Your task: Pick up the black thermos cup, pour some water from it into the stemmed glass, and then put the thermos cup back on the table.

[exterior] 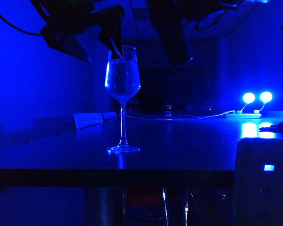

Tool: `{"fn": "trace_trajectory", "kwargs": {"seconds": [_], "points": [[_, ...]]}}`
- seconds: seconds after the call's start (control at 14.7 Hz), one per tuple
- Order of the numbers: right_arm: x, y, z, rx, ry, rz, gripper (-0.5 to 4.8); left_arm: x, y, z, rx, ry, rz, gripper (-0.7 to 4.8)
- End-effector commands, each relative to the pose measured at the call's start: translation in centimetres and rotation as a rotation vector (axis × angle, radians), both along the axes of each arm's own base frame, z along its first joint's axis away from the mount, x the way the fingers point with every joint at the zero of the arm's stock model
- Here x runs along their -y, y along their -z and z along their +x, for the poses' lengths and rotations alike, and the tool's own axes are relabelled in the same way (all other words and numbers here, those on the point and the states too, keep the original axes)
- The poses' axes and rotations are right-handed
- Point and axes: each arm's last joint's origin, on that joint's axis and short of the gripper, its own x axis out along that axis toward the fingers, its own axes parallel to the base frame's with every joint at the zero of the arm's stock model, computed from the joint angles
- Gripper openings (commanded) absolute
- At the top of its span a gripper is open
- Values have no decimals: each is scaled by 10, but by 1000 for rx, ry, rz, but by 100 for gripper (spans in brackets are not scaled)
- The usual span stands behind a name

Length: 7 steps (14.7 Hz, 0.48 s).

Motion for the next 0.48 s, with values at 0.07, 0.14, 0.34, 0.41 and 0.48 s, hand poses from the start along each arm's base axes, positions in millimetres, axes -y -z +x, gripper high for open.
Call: {"fn": "trace_trajectory", "kwargs": {"seconds": [0.07,0.14,0.34,0.41,0.48], "points": [[11,-40,-20,48,29,230,108,-4,-16,-9,43,25,-43,479],[15,-50,-27,49,53,255,108,-7,-21,-12,59,25,-53,479],[32,-79,-60,-37,116,305,113,-12,-36,-23,80,60,-120,479],[37,-86,-71,-60,124,295,127,-13,-39,-26,83,75,-134,479],[43,-91,-83,-61,142,299,127,-12,-40,-27,80,82,-156,479]]}}
